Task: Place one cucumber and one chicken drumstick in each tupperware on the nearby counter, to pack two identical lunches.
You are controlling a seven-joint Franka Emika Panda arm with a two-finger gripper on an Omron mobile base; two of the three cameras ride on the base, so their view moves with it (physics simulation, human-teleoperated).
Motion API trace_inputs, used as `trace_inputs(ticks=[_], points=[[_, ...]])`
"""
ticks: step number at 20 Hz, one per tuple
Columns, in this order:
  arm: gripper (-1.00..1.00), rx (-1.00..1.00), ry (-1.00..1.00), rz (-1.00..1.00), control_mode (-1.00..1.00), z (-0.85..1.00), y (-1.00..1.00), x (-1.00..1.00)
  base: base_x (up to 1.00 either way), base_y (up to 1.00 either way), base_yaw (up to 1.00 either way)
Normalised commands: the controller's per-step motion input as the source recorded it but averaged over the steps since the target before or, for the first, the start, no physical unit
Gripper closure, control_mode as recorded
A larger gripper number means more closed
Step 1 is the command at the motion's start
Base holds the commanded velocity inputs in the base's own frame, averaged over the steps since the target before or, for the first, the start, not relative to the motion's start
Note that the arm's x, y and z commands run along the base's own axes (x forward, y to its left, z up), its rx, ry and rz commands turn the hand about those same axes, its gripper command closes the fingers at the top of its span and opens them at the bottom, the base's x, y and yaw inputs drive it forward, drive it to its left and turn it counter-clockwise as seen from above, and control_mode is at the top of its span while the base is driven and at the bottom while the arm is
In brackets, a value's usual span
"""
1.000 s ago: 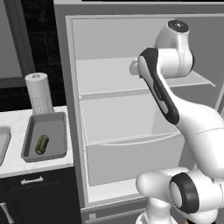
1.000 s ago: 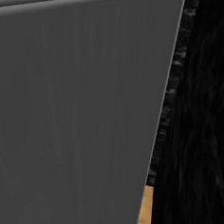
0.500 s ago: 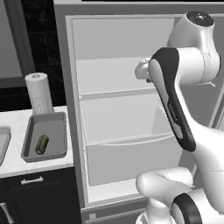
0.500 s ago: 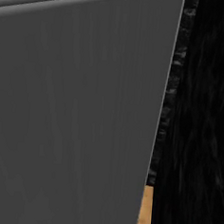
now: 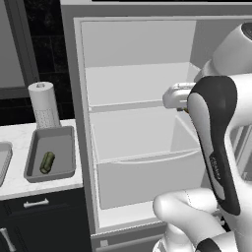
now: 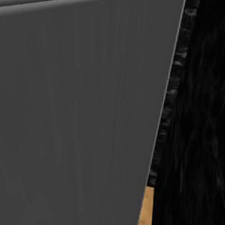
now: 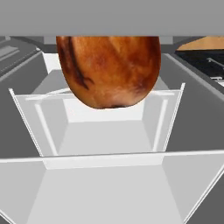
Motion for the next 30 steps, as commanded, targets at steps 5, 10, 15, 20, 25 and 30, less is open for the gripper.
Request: trace_inputs(ticks=[5, 10, 15, 20, 25, 30], points=[[1.00, 0.00, 0.00, 0.00, -1.00, 0.00, 0.00, -0.18, 0.00, 0.00, 0.00], [1.00, 0.00, 0.00, 0.00, 1.00, -0.05, 0.03, -0.20, -0.39, 0.14, 0.00], [1.00, 0.00, 0.00, 0.00, 1.00, 0.00, 0.00, 0.00, -0.97, 0.74, 0.00], [1.00, 0.00, 0.00, 0.00, 1.00, 0.00, 0.00, 0.00, -0.37, 1.00, -0.01], [1.00, 0.00, 0.00, 0.00, 1.00, 0.00, 0.00, 0.00, -0.13, 1.00, -0.02], [1.00, 0.00, 0.00, 0.00, 1.00, 0.00, 0.00, 0.00, 0.00, 1.00, -0.05]])
